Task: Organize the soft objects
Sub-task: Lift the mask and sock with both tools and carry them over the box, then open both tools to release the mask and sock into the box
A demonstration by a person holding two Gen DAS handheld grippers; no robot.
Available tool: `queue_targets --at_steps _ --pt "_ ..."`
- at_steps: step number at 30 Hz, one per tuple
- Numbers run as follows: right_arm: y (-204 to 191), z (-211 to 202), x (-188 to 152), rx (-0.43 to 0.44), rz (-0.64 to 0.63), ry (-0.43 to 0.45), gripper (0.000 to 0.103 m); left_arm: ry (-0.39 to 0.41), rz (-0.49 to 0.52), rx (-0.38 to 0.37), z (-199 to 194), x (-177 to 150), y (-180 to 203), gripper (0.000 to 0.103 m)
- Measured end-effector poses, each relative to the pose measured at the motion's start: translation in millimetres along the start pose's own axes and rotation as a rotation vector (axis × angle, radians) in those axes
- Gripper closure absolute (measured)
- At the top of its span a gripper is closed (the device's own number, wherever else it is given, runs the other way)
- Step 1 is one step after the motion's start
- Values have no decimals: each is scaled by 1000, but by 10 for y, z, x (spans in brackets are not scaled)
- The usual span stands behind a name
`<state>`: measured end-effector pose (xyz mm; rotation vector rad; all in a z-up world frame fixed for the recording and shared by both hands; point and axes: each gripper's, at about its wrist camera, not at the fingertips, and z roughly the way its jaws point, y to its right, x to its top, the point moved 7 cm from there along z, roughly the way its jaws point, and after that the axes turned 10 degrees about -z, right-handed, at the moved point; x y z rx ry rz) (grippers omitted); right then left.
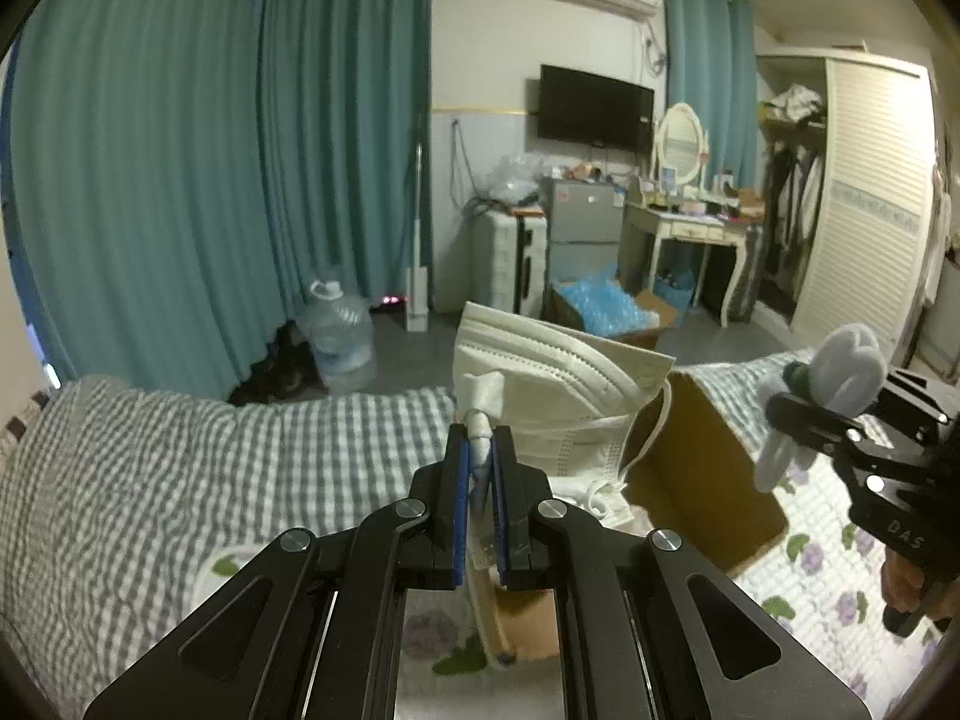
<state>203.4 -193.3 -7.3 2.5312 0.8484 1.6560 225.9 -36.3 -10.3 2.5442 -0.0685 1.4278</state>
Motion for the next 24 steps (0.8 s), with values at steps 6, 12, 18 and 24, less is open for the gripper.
queue_targets --at_steps 6,12,18,24 --pt "102 305 22 -28 2 -27 75 -4 9 -7 226 50 94 97" --pt "91 657 -176 -21 6 -112 75 -42 30 -2 435 -90 249 97" --pt "41 908 -487 -11 8 -212 74 -155 63 24 744 -360 332 97" --pt "5 996 -701 -12 -13 -262 71 -265 62 46 877 -643 391 91"
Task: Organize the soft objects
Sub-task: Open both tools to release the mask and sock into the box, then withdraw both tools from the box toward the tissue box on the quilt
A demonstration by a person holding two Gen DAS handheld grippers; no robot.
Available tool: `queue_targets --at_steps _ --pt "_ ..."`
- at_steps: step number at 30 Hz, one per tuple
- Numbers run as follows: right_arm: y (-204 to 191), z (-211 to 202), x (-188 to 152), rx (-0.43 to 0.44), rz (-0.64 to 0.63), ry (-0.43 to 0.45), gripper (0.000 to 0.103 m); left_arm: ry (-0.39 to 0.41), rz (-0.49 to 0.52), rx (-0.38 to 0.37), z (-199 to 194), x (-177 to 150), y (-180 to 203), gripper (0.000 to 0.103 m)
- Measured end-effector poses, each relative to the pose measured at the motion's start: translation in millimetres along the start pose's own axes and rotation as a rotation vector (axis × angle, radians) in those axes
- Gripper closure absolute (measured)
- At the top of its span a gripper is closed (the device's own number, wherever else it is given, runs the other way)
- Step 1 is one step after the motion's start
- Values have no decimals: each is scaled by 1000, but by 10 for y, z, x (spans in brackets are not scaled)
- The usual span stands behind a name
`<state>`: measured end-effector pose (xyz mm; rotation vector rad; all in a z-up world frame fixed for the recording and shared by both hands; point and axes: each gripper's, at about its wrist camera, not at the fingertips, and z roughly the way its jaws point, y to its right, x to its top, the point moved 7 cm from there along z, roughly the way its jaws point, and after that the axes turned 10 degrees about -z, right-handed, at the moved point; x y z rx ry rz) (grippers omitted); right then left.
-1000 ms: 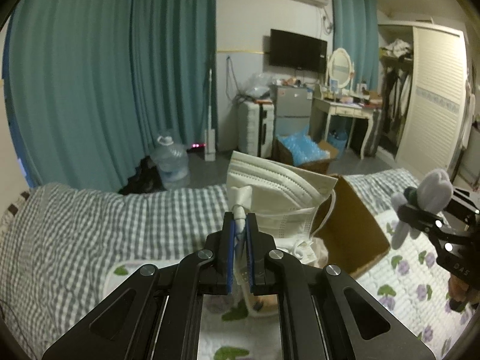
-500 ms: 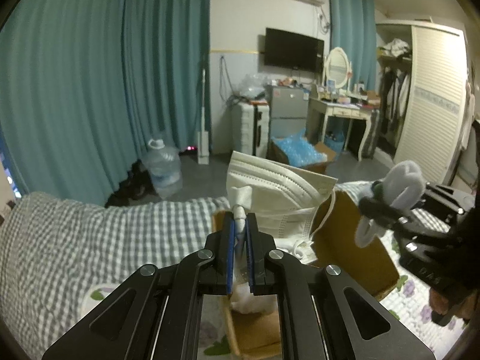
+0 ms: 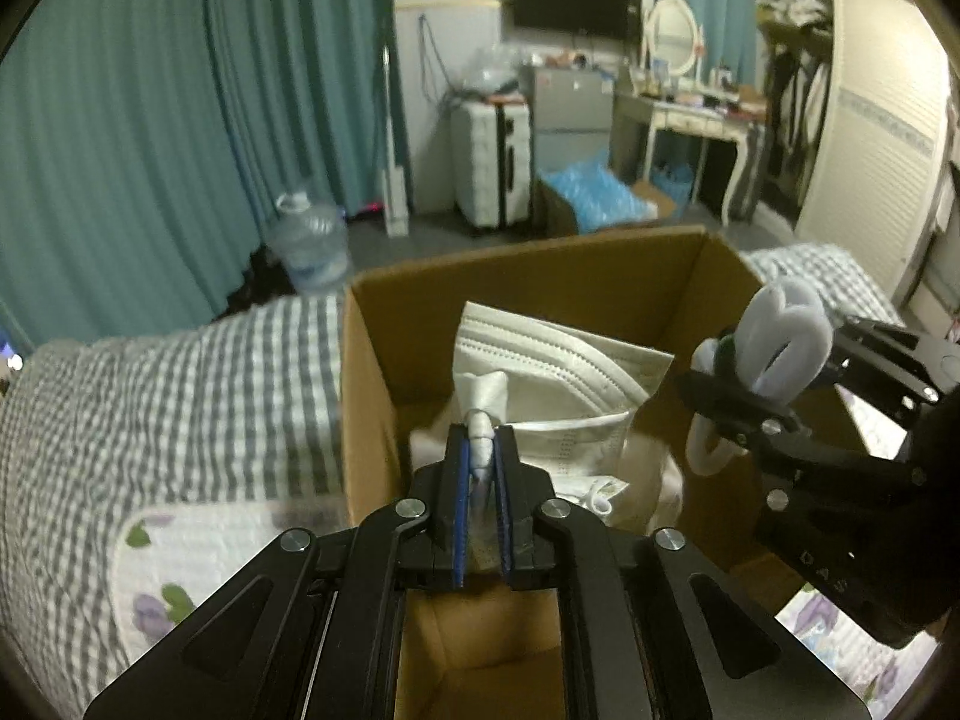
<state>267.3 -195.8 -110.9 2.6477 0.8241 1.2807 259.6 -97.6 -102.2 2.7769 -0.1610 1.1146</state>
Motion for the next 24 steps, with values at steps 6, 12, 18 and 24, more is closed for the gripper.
queue_targets --at_steps 6,12,18,24 --pt "54 -204 2 -19 24 43 44 3 -3 11 -84 40 -3 91" --pt "140 -544 101 -51 43 106 39 73 1 18 -376 149 -25 68" --pt "159 -890 203 -58 50 161 36 216 -51 38 -749 287 -153 15" --pt "86 -1241 359 -70 30 213 35 244 -63 41 -1033 358 -216 15"
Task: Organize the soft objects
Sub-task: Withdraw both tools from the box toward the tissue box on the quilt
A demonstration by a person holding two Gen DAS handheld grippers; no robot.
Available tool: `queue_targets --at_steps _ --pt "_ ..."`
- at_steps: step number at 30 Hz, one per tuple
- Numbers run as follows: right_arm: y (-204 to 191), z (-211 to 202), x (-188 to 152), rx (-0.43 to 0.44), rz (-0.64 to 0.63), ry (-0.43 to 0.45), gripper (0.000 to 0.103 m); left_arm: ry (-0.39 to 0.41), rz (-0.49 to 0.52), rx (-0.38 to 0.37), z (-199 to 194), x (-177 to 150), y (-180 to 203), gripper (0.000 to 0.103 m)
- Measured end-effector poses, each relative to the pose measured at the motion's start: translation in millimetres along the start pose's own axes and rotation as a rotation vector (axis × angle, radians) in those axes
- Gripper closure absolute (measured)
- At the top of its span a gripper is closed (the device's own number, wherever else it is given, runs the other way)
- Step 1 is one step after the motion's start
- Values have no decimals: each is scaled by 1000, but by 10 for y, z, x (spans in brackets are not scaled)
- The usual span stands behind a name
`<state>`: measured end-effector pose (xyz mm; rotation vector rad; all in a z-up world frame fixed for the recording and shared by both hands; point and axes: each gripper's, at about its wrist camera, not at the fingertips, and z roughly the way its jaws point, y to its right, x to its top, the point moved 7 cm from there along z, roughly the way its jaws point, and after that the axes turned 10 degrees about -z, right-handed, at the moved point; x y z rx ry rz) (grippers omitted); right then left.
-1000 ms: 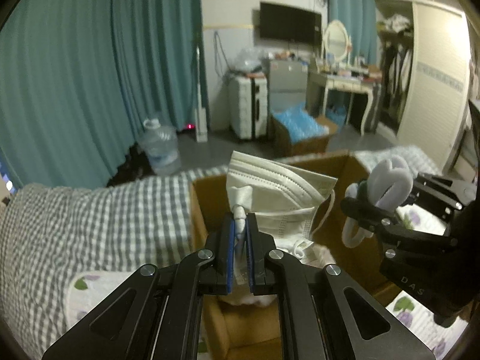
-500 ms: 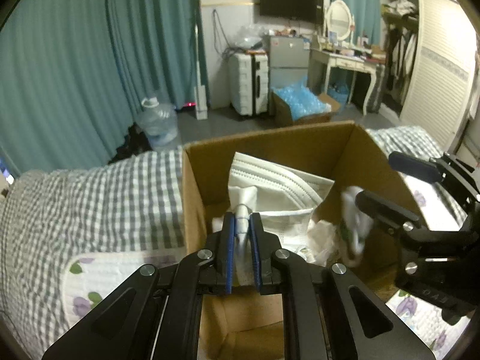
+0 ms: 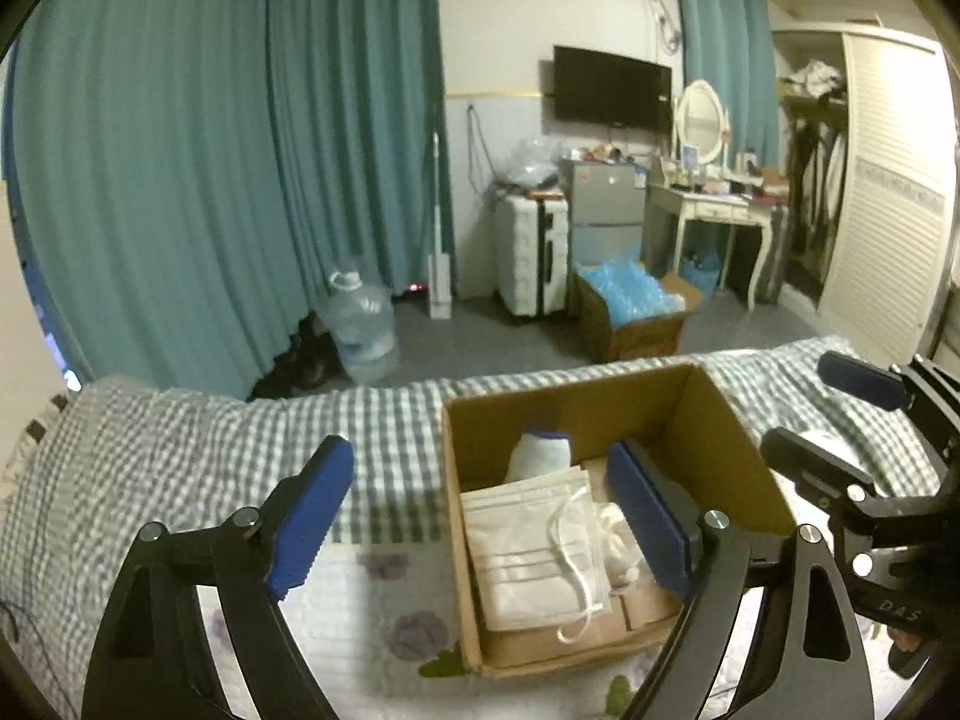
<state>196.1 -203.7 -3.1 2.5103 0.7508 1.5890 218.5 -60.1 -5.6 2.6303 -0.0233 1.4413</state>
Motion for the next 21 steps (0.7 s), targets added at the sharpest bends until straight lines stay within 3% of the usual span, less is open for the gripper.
queue_targets --at_steps 8,15,21 --pt "-62 -478 209 6 4 68 22 61 -54 -8 -448 98 -103 15" --pt "-71 -888 257 12 31 110 11 87 -36 22 -809 -5 -202 15" --pt "-109 -1134 161 14 50 106 10 106 -40 20 -1031 -115 -345 15"
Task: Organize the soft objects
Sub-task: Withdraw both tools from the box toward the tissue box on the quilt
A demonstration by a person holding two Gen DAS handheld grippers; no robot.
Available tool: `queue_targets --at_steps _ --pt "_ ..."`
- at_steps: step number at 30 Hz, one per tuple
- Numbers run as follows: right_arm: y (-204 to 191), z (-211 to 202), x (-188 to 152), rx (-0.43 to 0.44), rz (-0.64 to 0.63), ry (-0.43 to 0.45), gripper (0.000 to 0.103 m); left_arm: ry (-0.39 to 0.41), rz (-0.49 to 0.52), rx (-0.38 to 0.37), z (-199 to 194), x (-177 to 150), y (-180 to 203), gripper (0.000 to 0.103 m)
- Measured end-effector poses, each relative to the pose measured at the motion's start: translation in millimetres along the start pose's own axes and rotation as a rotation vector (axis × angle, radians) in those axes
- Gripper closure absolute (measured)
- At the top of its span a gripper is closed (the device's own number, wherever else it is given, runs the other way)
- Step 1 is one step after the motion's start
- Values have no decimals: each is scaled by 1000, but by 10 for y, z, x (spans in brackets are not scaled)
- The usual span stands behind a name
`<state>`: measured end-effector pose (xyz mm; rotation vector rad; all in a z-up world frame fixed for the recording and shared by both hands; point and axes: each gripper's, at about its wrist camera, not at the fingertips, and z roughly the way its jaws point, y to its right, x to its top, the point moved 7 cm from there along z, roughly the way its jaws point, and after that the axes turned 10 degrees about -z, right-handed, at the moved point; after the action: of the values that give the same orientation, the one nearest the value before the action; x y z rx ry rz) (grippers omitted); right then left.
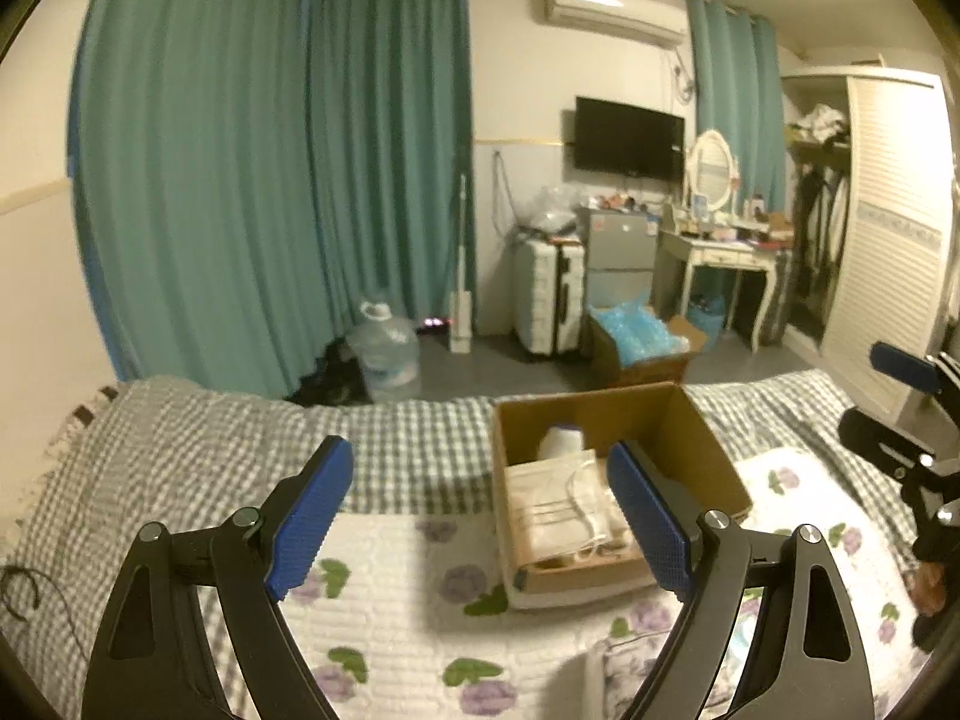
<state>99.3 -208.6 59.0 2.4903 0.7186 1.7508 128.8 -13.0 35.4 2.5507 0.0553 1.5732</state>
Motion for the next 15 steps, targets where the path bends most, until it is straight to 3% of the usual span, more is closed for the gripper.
queue_targets --at_steps 5,15 --pt "4 -203 -62 -28 0 16 0 -7 -21 6 -107 -74 -69 15" --pt "-11 -308 -295 -7 15 -10 0 -56 -33 -20 -91 -300 -18 15"
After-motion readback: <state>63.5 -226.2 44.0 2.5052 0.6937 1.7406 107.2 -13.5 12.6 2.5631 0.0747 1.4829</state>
